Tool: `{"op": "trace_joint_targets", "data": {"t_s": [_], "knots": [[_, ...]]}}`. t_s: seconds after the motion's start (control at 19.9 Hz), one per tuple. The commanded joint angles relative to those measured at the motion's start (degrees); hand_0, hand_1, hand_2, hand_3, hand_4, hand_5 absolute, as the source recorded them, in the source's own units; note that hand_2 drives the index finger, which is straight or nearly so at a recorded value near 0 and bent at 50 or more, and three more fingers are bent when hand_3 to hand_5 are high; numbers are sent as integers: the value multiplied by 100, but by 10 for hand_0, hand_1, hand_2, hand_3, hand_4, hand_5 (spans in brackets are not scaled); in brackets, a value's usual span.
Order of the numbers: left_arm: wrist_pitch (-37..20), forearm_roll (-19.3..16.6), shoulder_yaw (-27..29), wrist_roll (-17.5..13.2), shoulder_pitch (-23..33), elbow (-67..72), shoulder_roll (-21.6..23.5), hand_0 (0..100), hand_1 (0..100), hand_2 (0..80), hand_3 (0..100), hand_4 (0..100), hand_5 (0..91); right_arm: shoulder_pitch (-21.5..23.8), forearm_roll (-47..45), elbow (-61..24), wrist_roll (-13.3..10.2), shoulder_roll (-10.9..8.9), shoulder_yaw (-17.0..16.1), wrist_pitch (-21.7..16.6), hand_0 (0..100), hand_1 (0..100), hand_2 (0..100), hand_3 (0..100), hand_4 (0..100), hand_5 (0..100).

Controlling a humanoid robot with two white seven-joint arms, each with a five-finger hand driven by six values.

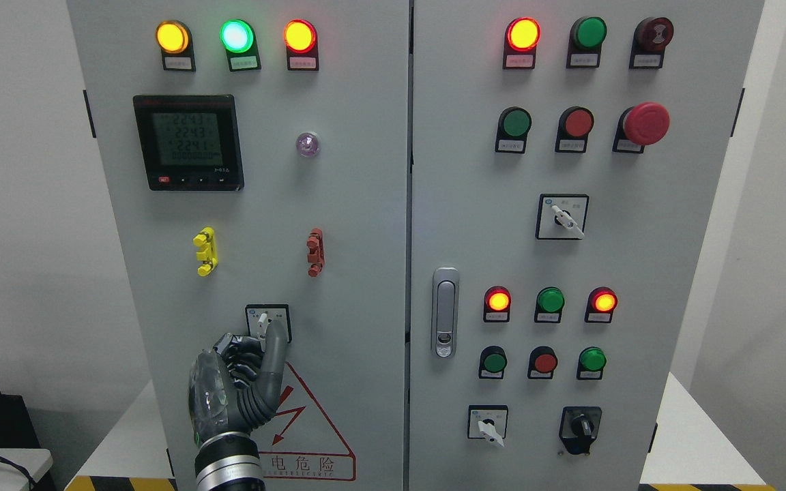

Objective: Turn on light switch 1

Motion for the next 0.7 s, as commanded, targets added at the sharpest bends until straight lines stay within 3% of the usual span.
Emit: {"op": "trace_joint_targets", "data": {"t_s": [0.0, 0.65], "knots": [[3, 0, -6, 5, -11, 5, -9, 211, 287, 541, 812, 852, 781, 0, -97, 3, 4, 0, 0, 0, 120, 389, 0, 0, 0, 0], [-5, -9, 3, 22, -11, 5, -9, 248, 295, 538, 814, 855, 785, 0, -97, 3, -5, 0, 0, 0, 120, 389, 0, 0, 0, 0]]}}
